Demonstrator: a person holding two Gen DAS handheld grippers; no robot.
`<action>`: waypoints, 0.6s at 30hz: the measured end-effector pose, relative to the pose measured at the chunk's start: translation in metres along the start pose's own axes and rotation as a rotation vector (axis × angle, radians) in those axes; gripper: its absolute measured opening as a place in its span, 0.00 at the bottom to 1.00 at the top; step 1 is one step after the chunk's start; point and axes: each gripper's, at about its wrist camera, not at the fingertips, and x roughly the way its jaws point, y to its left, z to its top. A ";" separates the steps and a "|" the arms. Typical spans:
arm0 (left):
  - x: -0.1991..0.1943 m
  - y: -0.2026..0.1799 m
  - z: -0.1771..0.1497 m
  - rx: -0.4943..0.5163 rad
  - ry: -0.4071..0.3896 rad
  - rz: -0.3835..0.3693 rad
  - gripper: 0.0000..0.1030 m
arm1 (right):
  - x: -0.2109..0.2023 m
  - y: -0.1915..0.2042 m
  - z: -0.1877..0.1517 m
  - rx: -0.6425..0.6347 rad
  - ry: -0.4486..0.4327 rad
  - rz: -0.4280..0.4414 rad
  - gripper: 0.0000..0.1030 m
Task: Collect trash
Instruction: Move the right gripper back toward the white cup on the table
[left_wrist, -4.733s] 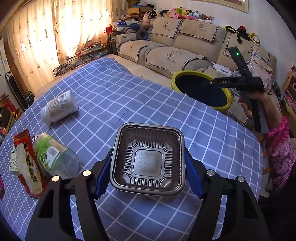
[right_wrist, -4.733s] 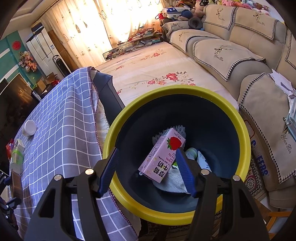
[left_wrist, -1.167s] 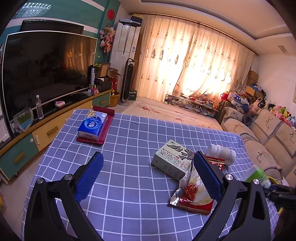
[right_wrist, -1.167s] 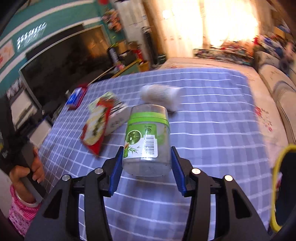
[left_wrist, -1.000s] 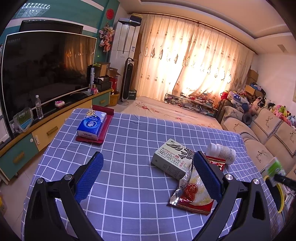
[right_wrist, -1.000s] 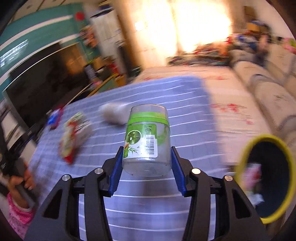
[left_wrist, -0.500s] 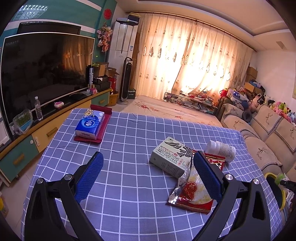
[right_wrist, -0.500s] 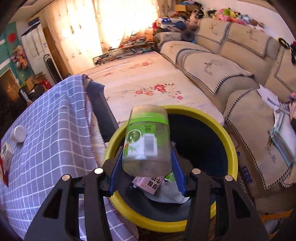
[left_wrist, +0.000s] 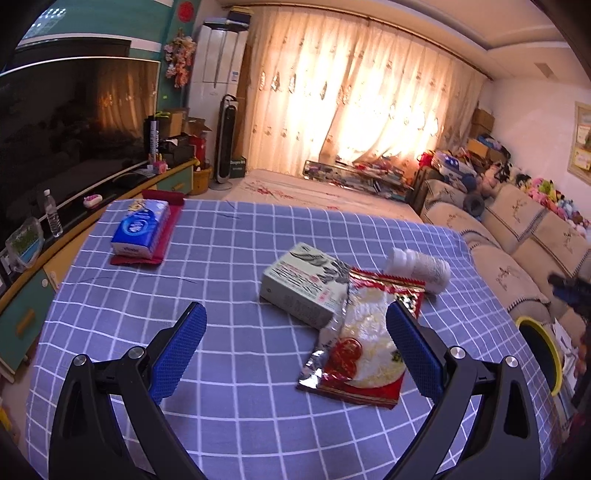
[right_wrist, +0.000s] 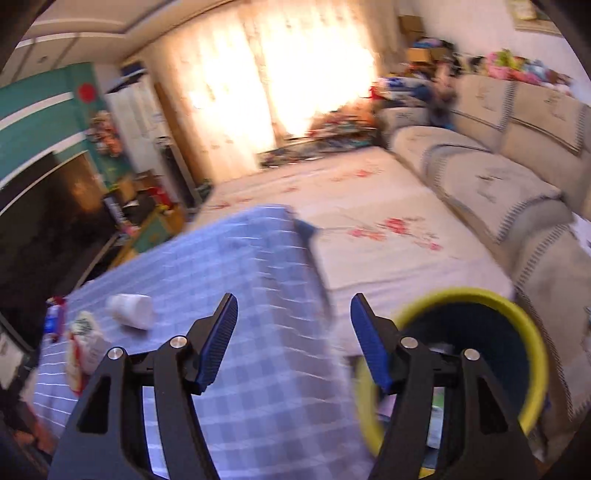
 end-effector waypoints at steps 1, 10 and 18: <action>0.004 -0.004 -0.001 0.011 0.019 -0.006 0.93 | 0.004 0.012 0.000 -0.020 -0.001 0.022 0.59; 0.026 -0.058 -0.009 0.198 0.110 -0.009 0.93 | 0.019 0.059 -0.020 -0.130 0.056 0.103 0.59; 0.057 -0.068 -0.006 0.221 0.203 0.086 0.93 | 0.025 0.059 -0.029 -0.139 0.083 0.128 0.61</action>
